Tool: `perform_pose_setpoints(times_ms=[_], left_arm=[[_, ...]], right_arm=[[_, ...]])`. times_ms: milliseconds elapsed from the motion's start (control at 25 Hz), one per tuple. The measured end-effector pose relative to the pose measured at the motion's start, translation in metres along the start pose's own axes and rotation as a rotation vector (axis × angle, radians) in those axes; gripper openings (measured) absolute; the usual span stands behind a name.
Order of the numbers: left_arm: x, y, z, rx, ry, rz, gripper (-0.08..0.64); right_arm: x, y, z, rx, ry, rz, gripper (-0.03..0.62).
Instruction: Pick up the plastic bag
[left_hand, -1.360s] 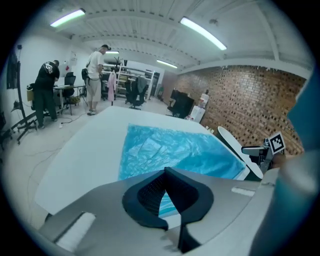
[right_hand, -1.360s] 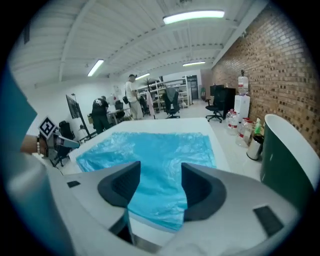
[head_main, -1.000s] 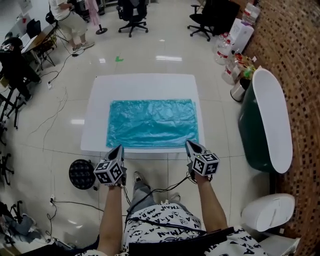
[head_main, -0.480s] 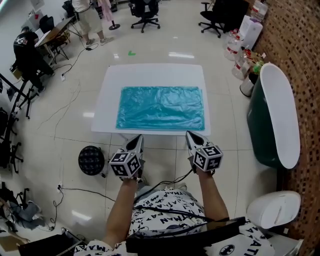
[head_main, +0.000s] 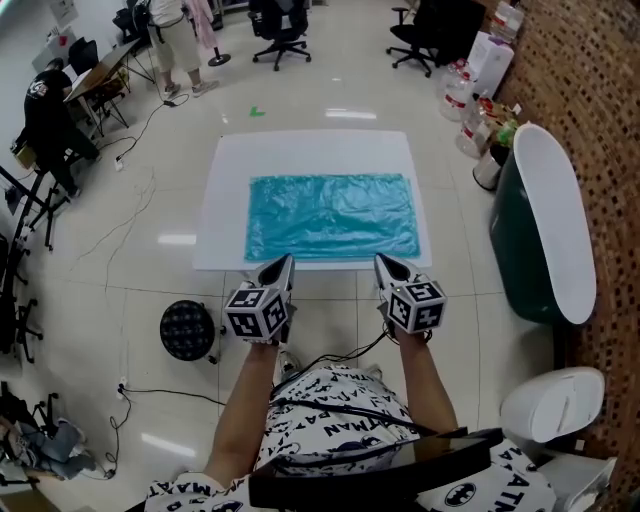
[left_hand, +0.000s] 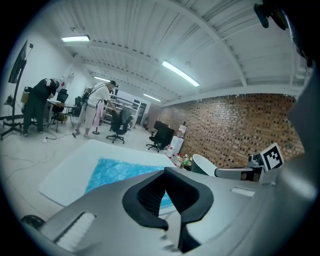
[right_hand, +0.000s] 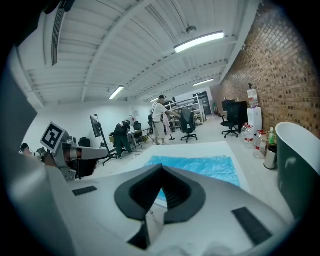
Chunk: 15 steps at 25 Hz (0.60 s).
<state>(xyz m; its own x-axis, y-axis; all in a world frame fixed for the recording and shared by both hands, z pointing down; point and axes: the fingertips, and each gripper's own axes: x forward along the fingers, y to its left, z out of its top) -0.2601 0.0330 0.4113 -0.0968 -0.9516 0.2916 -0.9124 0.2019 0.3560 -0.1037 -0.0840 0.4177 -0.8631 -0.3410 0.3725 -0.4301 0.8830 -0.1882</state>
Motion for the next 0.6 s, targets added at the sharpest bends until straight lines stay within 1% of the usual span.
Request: perform_pose_setpoints(times_ms=[80,240,400,600], left_arm=[[-0.002,0.006,0.001,-0.004,0.002,-0.007,0.0],[-0.004,0.016,0.001,-0.015,0.005,-0.018,0.0],[-0.005,0.019,0.0,-0.048,0.004,-0.038,0.0],[-0.006,0.018,0.004,-0.054,0.0,-0.045,0.0]], right_arm=[[0.003,0.008,-0.003,0.004,0.009,-0.002,0.0],[0.007,0.021,-0.005,-0.021,0.029,-0.009,0.0],[0.008,0.024,-0.006,-0.027,0.035,-0.021,0.0],[0.009,0.024,-0.001,-0.025,0.038,-0.025,0.0]])
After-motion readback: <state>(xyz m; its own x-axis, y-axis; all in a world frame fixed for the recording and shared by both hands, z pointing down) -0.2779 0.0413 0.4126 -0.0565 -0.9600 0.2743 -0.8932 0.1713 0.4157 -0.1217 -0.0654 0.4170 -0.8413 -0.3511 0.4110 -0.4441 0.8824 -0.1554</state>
